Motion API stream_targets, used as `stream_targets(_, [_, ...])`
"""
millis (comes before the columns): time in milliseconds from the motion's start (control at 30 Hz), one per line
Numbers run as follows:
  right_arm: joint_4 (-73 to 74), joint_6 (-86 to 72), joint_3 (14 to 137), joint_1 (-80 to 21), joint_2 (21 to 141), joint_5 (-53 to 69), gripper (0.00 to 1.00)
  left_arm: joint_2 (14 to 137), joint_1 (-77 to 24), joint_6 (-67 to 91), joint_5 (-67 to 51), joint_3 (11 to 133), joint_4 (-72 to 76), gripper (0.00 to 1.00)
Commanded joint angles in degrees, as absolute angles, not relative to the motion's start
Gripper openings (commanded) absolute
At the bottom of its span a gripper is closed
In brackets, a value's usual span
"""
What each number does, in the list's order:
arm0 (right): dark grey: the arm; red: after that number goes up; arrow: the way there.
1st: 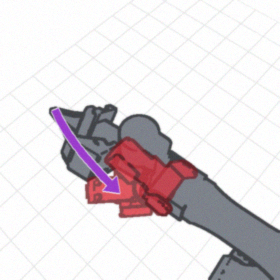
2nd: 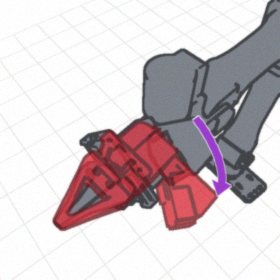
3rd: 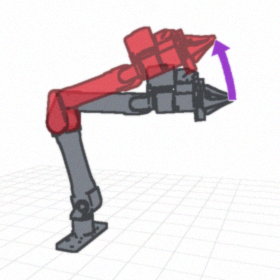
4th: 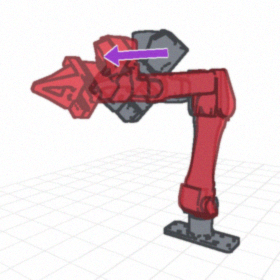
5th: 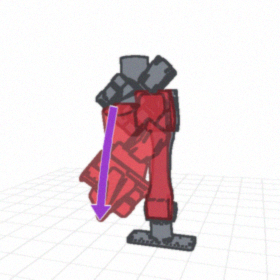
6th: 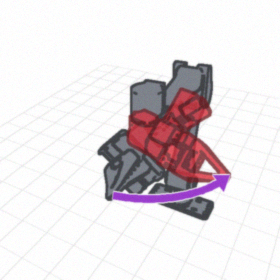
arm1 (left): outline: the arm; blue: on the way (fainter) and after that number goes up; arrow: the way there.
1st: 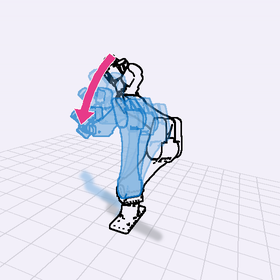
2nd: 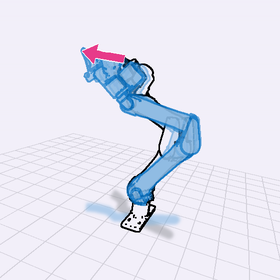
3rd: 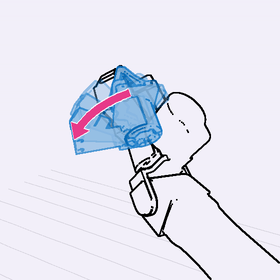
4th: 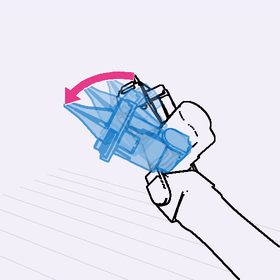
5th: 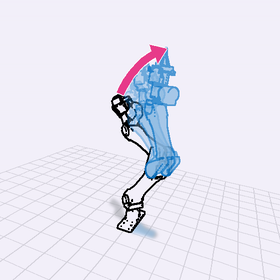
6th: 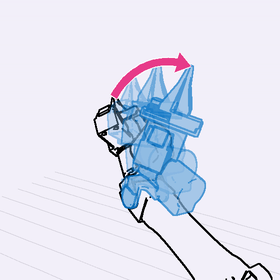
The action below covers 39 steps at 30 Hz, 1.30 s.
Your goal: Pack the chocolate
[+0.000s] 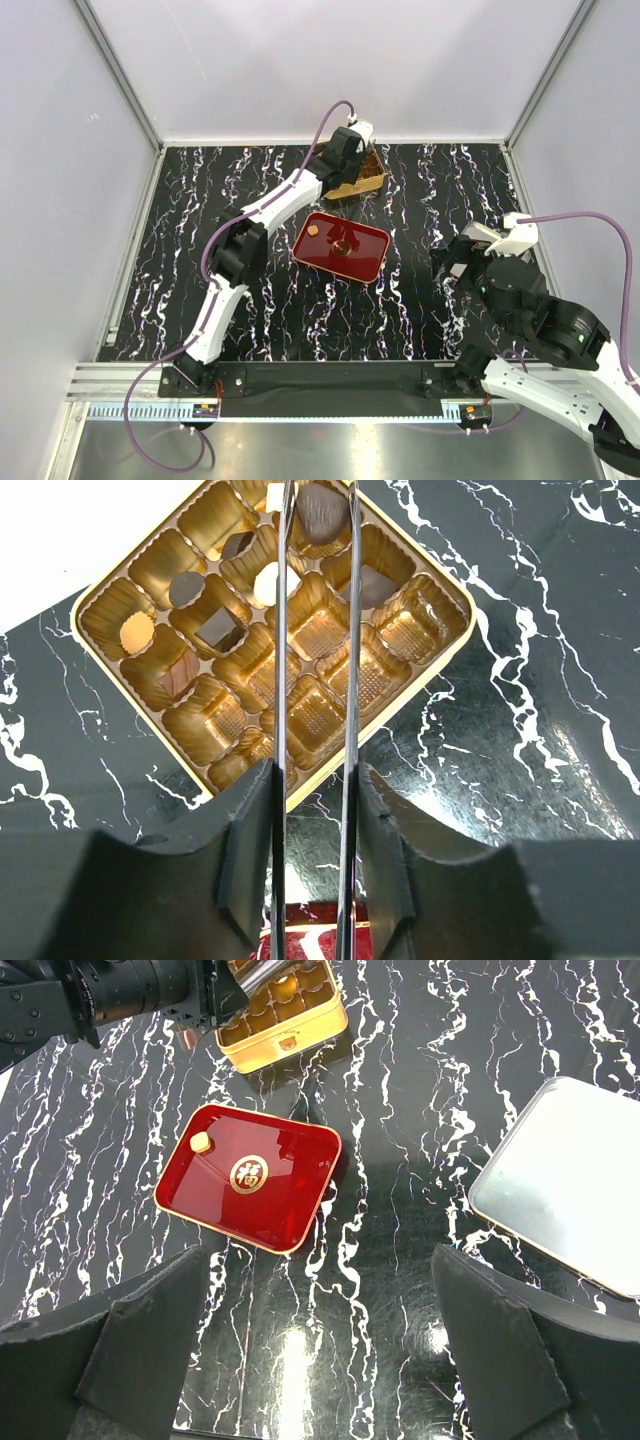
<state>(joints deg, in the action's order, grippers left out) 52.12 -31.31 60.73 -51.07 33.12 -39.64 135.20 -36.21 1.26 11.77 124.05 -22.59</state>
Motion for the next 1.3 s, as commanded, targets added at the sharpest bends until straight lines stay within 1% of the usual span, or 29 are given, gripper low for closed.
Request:
stream_targets(0, [50.36, -30.76, 60.82, -51.50, 33.31, -42.01, 1.00, 135.26, -35.77, 0.35, 11.86, 127.27, -18.02, 0.41])
stream_targets(167, [50.27, -30.94, 60.82, -51.42, 33.31, -41.84, 1.00, 134.56, -35.77, -0.97, 12.48, 127.18, -18.10, 0.43])
stream_targets(333, [50.36, -30.94, 60.91, -51.50, 33.49, -41.66, 1.00, 131.40, -35.95, -0.79, 11.87, 127.26, -19.94, 0.43])
stream_targets(467, [50.45, -30.94, 61.26, -51.50, 33.57, -41.66, 1.00, 124.47, -37.00, -1.32, 12.04, 124.82, -22.32, 0.43])
stream_targets(500, [50.36, -30.85, 61.35, -51.50, 33.49, -41.66, 1.00, 120.89, -37.26, -1.32, 12.74, 124.11, -23.11, 0.43])
stream_targets(567, [50.54, -30.59, 61.52, -51.50, 33.49, -41.57, 1.00, 117.18, -37.88, -0.18, 13.62, 122.09, -26.53, 0.43])
stream_targets(667, [50.71, -30.15, 61.44, -51.59, 33.40, -41.40, 1.00, 109.01, -37.88, 5.70, 12.31, 115.95, -32.51, 0.43])
stream_targets(767, [50.62, -30.15, 61.35, -51.50, 32.96, -40.78, 1.00, 101.62, -38.23, 9.75, 10.28, 106.73, -37.34, 0.41])
stream_targets(833, [50.62, -30.41, 61.35, -51.50, 32.52, -39.82, 1.00, 98.37, -38.76, 11.34, 10.63, 99.98, -40.58, 0.41])
stream_targets(967, [50.71, -30.76, 61.35, -51.50, 31.73, -38.76, 1.00, 91.52, -40.51, 13.71, 14.41, 91.34, -45.35, 0.40])
stream_targets(1033, [51.06, -30.76, 61.52, -51.50, 31.64, -38.67, 1.00, 89.57, -41.57, 15.11, 15.64, 85.73, -45.70, 0.40])
stream_targets(1167, [51.77, -31.29, 61.79, -51.50, 31.73, -38.67, 1.00, 86.05, -42.45, 16.17, 17.40, 78.77, -44.48, 0.40])
stream_targets(1267, [51.77, -31.73, 61.79, -51.50, 31.82, -38.23, 1.00, 86.22, -42.71, 15.82, 19.06, 78.05, -44.91, 0.40])
